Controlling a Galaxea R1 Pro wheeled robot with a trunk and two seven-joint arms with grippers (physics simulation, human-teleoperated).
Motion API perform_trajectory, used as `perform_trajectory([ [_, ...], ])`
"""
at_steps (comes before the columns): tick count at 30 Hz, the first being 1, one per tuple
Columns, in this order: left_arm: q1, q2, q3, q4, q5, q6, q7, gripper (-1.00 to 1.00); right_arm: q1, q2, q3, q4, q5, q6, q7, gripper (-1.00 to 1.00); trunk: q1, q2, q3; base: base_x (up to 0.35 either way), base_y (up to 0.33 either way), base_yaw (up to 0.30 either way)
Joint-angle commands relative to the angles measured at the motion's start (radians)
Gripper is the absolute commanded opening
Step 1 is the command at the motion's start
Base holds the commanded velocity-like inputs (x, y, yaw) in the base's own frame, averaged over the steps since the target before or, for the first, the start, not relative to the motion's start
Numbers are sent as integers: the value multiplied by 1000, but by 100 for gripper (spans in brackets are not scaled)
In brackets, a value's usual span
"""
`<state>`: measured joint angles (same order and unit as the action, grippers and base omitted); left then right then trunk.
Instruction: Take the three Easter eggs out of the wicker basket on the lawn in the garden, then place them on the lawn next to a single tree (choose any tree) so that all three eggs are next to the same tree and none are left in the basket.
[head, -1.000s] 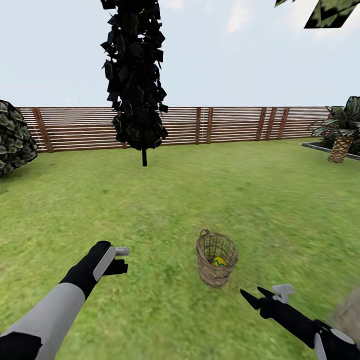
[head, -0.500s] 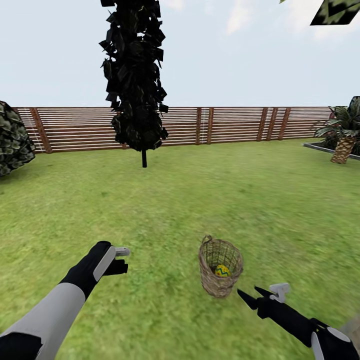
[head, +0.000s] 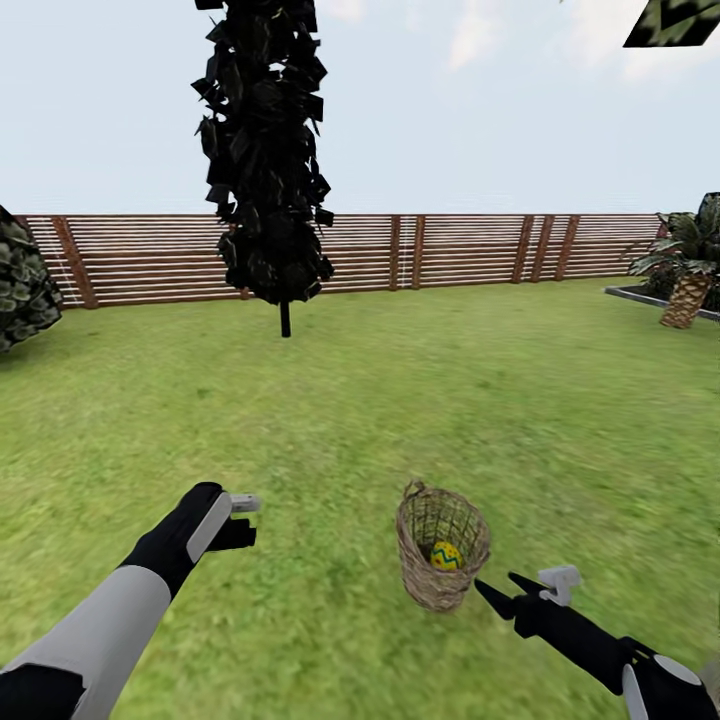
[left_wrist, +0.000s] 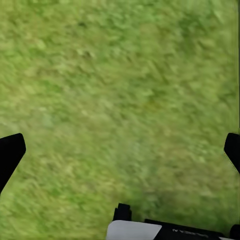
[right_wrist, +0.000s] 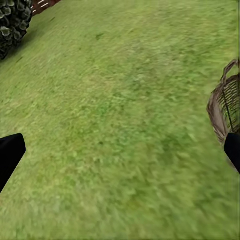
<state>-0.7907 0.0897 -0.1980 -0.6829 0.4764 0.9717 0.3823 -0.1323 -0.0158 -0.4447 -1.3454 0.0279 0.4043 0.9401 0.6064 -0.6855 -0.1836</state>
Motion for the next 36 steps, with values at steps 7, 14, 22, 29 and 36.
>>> perform_trajectory([
  [7,-1,1,-5,0,10,-13,9,100,-1,0,-3,12,3,6,6,100,1,-1,5,165,0,-179],
  [14,-1,1,-3,0,10,-20,9,100,-1,-1,-3,14,3,5,5,100,1,-1,13,165,3,-210],
  [22,-1,1,-3,-1,10,-21,9,100,-1,-1,-4,15,3,5,5,100,1,-1,22,165,52,-214],
  [29,-1,1,-5,0,10,-21,9,100,-1,-1,-5,15,3,5,4,100,1,-1,30,165,70,-215],
  [36,-1,1,-7,0,10,-22,9,100,-1,-1,-4,15,3,5,2,100,1,-1,38,165,75,-215],
])
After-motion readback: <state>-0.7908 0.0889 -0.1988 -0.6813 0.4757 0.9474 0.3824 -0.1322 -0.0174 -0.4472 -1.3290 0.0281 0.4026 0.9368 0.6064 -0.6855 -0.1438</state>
